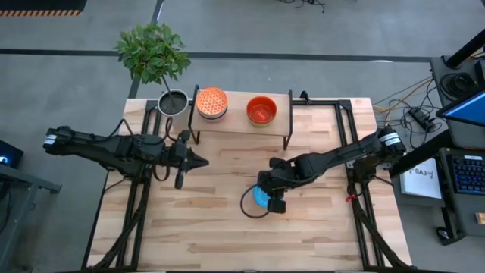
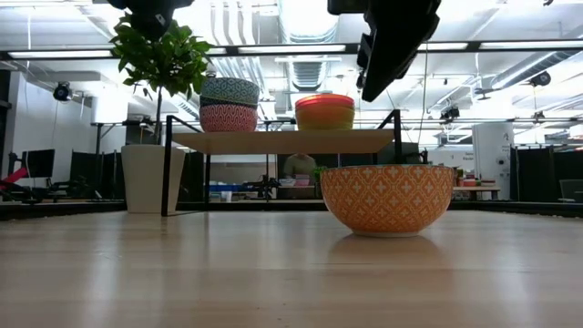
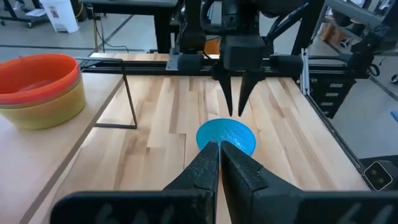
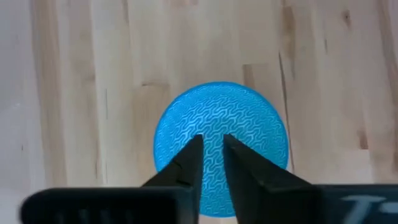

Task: Place and stack bowls onto a shelf
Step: Stack the blue orange bowl into the orange blue bowl on the shelf

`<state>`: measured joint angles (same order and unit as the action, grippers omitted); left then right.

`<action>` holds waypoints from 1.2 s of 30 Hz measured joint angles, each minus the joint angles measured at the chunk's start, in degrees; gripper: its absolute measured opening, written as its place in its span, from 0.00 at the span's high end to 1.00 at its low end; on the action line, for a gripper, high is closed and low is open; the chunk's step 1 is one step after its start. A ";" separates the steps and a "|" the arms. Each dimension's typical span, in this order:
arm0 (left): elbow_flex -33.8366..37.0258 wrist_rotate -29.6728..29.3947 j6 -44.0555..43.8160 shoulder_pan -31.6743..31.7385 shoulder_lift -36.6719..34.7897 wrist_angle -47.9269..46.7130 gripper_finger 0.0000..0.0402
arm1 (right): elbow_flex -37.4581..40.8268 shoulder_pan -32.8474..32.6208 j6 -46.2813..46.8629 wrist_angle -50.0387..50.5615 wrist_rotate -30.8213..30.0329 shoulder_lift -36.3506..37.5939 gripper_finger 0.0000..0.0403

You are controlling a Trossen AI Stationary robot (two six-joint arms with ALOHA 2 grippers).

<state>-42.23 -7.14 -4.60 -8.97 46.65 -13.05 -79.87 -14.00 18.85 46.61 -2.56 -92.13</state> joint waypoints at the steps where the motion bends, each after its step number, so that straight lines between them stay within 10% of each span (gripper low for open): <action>1: 0.02 -0.19 0.00 0.00 0.03 0.05 1.00 | 0.18 0.08 0.05 -0.12 -0.03 -0.01 0.85; 14: 0.06 -4.43 -0.02 0.00 0.10 0.19 1.00 | 5.86 0.81 0.65 -3.63 -3.52 0.01 0.55; 36: 0.39 -4.50 1.11 0.00 0.14 0.10 1.00 | 22.08 5.57 3.84 -22.22 -7.73 0.01 0.71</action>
<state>-41.85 -11.64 -3.49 -8.97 46.78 -12.95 -57.79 -8.43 22.69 24.39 -10.28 -92.12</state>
